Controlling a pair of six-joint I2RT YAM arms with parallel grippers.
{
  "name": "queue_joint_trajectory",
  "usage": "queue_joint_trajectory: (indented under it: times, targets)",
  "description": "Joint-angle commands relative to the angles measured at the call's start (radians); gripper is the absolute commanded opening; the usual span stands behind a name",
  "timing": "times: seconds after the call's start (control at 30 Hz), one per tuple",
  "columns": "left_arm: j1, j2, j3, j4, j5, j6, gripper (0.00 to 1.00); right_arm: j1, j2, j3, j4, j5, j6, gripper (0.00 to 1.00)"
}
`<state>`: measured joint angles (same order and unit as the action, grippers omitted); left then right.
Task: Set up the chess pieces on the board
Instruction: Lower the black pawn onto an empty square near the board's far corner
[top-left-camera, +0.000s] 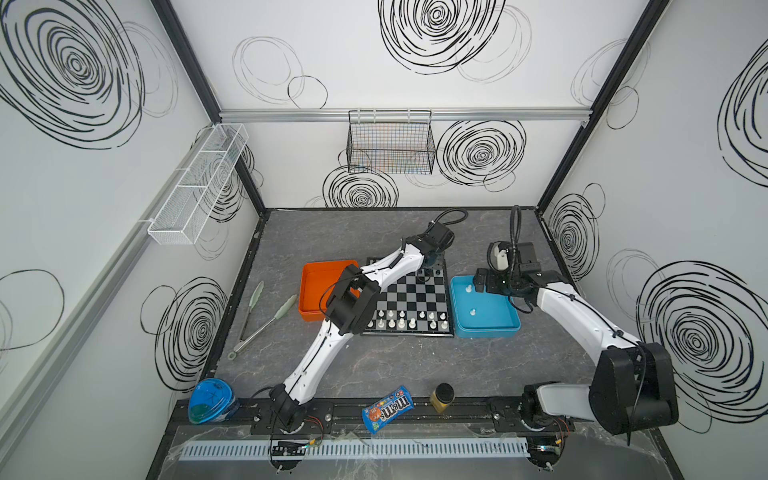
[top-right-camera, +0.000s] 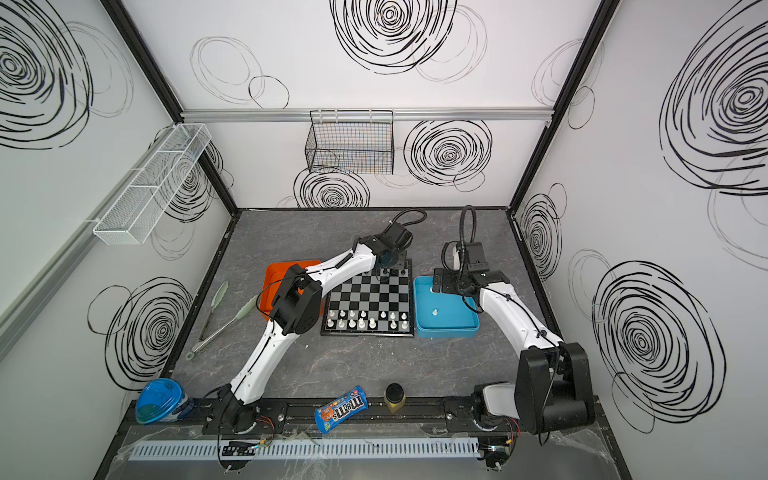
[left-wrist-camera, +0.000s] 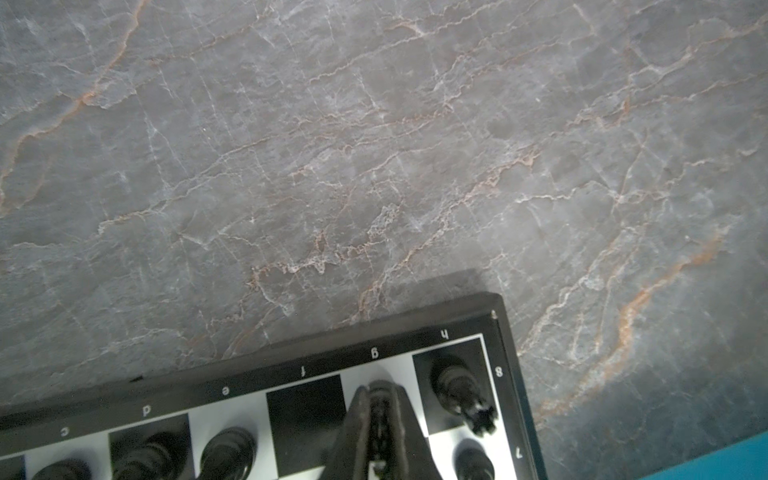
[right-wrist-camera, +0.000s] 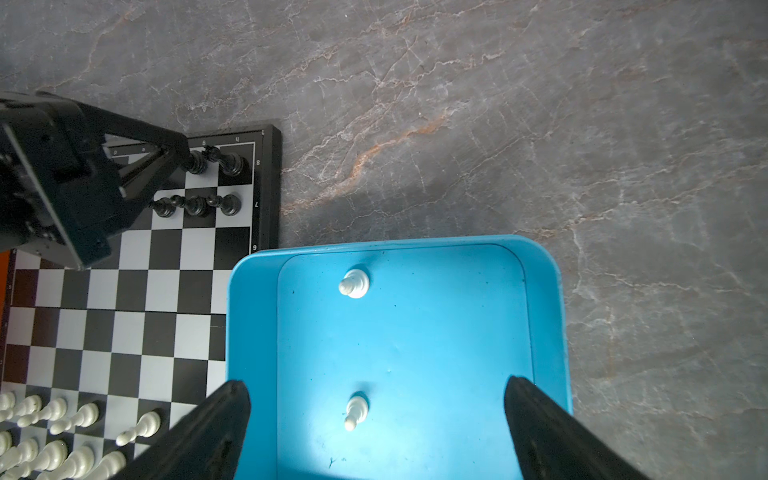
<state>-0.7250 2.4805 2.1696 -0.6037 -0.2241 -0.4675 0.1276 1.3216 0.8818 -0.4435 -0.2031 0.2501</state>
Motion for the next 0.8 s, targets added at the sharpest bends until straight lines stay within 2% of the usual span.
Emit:
queue_joint_trajectory:
  times: [0.0,0.2,0.77]
  targets:
    - [-0.002,0.023,0.03,0.019,0.003,0.002,0.15,-0.005,0.007,-0.007,0.009,0.002,-0.011,1.0]
    - [-0.002,0.021,0.031,0.022,0.011,-0.001,0.2,-0.006,0.008,-0.009,0.006,0.002,-0.01,1.0]
    - [-0.004,0.018,0.038,0.036,0.034,-0.015,0.23,-0.006,0.008,-0.01,0.006,0.002,-0.011,1.0]
